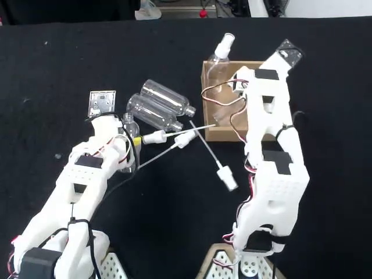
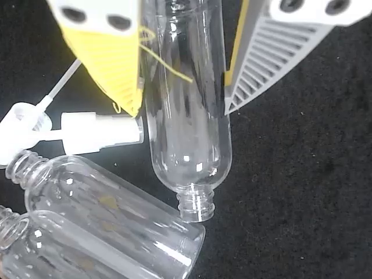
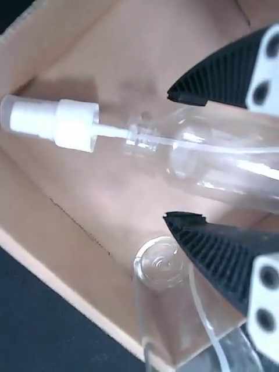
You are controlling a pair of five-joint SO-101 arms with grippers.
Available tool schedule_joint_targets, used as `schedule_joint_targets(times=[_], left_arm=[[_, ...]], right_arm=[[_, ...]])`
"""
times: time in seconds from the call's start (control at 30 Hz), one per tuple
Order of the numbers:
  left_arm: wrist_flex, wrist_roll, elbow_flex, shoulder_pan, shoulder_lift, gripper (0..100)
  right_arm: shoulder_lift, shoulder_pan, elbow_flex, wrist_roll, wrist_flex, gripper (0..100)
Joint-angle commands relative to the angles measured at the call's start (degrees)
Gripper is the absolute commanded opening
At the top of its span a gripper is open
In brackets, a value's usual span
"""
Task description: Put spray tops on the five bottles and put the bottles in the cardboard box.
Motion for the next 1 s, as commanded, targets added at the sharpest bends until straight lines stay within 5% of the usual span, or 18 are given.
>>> schedule_joint_targets(times=[0.0, 0.43, 0.7, 0.97], left_arm=[[-0.4, -0.1, -0.2, -0.8, -1.0, 22], [-0.4, -0.1, -0.2, -0.9, -1.1, 22], [-0.4, -0.1, -0.2, -0.9, -1.1, 22], [-0.4, -0.1, -0.2, -0.9, -1.1, 22]], right_arm=[[0.5, -0.7, -0.2, -1.5, 0.6, 25.5], [3.4, -0.6, -0.5, -2.9, 0.6, 24.3], [3.4, 0.4, -0.5, -2.8, 0.6, 0.9], [2.3, 1.0, -2.0, -2.8, 4.4, 1.8]])
